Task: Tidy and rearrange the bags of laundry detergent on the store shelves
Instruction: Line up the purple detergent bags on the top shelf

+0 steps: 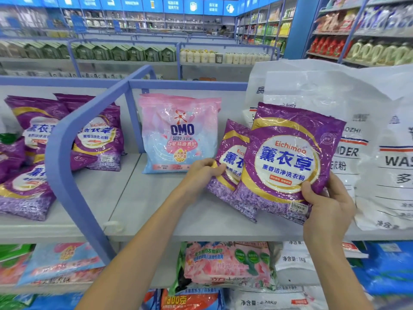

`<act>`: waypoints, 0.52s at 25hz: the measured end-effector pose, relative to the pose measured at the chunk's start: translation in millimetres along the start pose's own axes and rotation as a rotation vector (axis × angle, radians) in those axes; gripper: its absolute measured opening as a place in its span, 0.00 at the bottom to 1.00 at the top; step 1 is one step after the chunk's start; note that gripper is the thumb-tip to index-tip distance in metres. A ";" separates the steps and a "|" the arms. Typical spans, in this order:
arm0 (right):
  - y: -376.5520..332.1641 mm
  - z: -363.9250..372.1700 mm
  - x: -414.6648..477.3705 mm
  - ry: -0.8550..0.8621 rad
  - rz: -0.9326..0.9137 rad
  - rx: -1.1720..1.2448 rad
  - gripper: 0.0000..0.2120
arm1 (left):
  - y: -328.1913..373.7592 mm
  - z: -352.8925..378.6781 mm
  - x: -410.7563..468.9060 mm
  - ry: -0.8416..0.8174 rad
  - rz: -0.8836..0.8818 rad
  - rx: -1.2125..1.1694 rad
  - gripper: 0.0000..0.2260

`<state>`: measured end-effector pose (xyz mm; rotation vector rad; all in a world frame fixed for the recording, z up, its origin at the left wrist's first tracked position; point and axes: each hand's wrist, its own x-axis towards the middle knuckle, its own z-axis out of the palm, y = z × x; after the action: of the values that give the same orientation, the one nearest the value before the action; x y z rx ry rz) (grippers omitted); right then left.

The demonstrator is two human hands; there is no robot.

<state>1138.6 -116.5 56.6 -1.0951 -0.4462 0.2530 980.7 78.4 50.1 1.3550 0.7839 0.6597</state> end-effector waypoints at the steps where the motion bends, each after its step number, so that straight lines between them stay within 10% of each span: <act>1: 1.2 6.8 -1.1 -0.020 0.009 -0.001 0.23 | 3.3 -11.4 -4.7 0.036 0.017 -0.040 0.07; 13: 66.3 133.2 -13.5 -0.379 0.228 -0.100 0.21 | -24.6 -117.1 -27.1 0.598 0.206 -0.088 0.14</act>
<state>1065.7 13.4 45.0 -1.2003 -0.6767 0.6516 869.4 123.0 23.6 1.1725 1.0778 1.2808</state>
